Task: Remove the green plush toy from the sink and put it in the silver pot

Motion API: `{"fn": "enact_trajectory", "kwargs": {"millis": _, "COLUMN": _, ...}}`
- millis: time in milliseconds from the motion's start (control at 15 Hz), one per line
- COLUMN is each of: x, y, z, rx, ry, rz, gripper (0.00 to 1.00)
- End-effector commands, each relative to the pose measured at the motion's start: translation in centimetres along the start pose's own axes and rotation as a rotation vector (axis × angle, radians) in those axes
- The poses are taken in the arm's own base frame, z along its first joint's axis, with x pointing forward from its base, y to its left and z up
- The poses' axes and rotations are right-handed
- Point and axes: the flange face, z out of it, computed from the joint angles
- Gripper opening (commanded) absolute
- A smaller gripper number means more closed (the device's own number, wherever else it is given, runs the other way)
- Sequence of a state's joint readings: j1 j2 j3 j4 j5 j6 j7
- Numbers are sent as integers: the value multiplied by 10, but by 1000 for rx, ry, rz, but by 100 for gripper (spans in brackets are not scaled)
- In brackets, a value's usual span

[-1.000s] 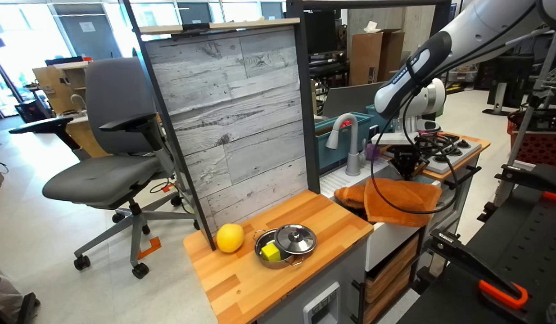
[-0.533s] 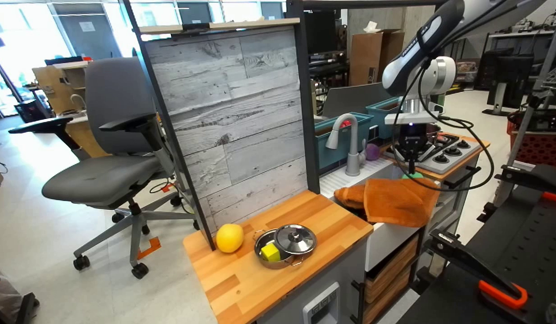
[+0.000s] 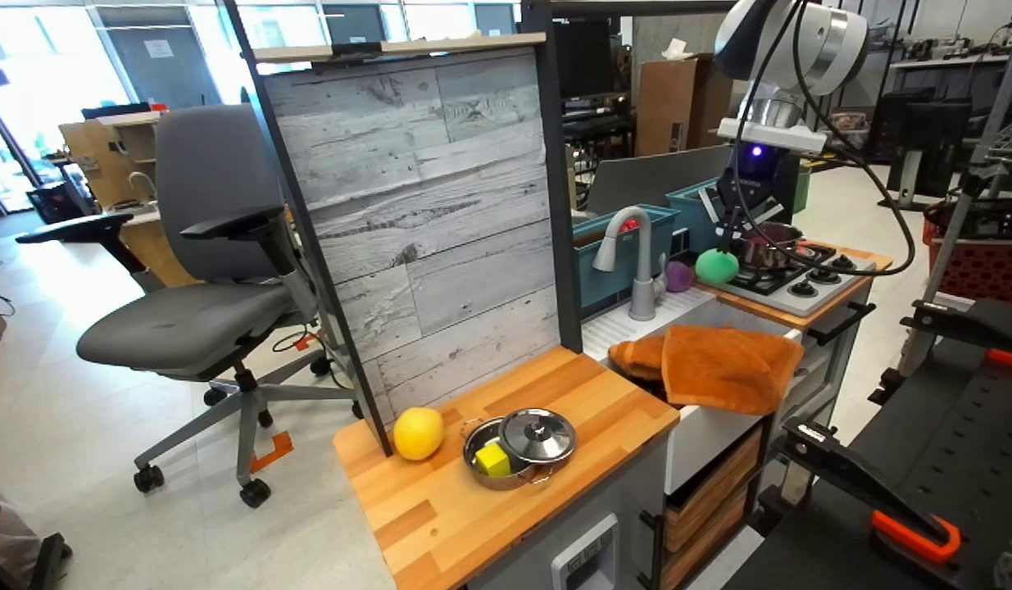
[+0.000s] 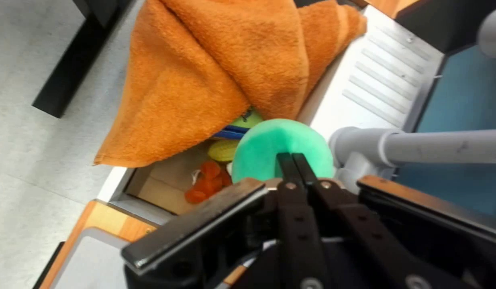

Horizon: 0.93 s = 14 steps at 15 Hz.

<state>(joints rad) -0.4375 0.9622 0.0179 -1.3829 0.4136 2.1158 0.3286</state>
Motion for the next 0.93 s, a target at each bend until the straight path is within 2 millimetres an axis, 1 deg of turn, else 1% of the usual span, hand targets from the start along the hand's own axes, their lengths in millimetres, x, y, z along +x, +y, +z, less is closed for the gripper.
{"fn": "enact_trajectory", "kwargs": {"millis": 0, "x": -29, "y": 6, "z": -30, "rx": 167, "ry": 94, "rz": 8, "gripper": 0}}
{"fn": "enact_trajectory", "kwargs": {"millis": 200, "x": -36, "y": 14, "z": -49, "rx": 282, "ry": 227, "rz": 58, "gripper": 0}}
{"fn": "enact_trajectory", "kwargs": {"millis": 400, "x": -43, "y": 32, "z": -65, "rx": 375, "ry": 366, "rz": 142, "gripper": 0}}
{"fn": "enact_trajectory", "kwargs": {"millis": 533, "x": -48, "y": 44, "z": -74, "rx": 424, "ry": 455, "rz": 223, "gripper": 0}}
{"fn": "enact_trajectory", "kwargs": {"millis": 667, "x": -50, "y": 51, "z": -85, "rx": 475, "ry": 521, "rz": 325, "gripper": 0}}
{"fn": "enact_trajectory", "kwargs": {"millis": 867, "x": -47, "y": 57, "z": -97, "rx": 533, "ry": 628, "rz": 469, "gripper": 0}}
